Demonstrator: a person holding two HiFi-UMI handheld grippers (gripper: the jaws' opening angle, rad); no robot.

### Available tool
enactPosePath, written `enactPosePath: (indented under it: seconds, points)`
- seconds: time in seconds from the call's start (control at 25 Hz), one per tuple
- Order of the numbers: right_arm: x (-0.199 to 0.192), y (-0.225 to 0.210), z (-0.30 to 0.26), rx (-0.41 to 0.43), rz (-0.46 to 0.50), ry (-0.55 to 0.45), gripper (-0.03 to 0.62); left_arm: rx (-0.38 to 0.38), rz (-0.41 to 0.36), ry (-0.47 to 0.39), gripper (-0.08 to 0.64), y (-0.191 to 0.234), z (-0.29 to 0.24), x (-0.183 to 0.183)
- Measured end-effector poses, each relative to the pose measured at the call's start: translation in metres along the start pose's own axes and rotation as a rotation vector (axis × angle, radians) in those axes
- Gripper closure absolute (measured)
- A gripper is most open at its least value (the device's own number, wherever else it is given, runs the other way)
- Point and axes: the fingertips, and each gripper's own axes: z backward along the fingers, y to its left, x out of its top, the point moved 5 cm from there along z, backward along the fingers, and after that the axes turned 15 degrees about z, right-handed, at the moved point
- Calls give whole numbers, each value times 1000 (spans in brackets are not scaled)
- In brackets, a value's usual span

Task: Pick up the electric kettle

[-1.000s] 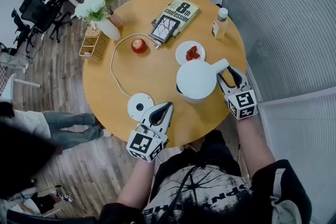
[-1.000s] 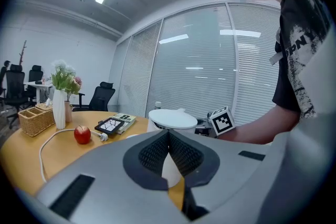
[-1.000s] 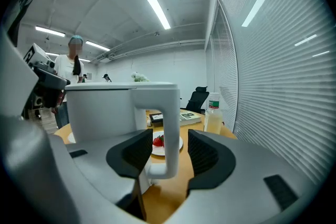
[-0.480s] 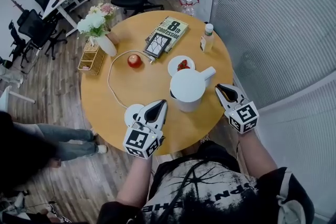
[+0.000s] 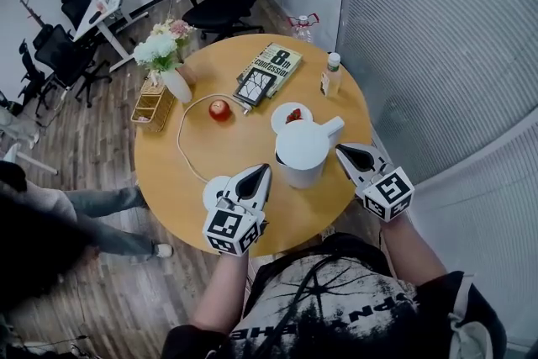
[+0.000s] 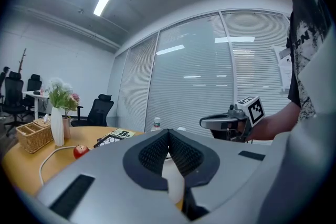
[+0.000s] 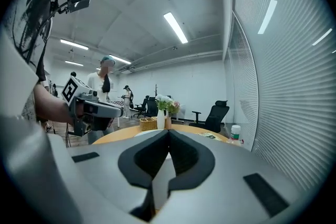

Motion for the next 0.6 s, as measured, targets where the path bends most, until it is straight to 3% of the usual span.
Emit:
enactPosePath:
  seconds: [0.6]
  points:
    - [7,-2,0,9,37,-7,572,-2,-9,-19,560,-1,-6,3]
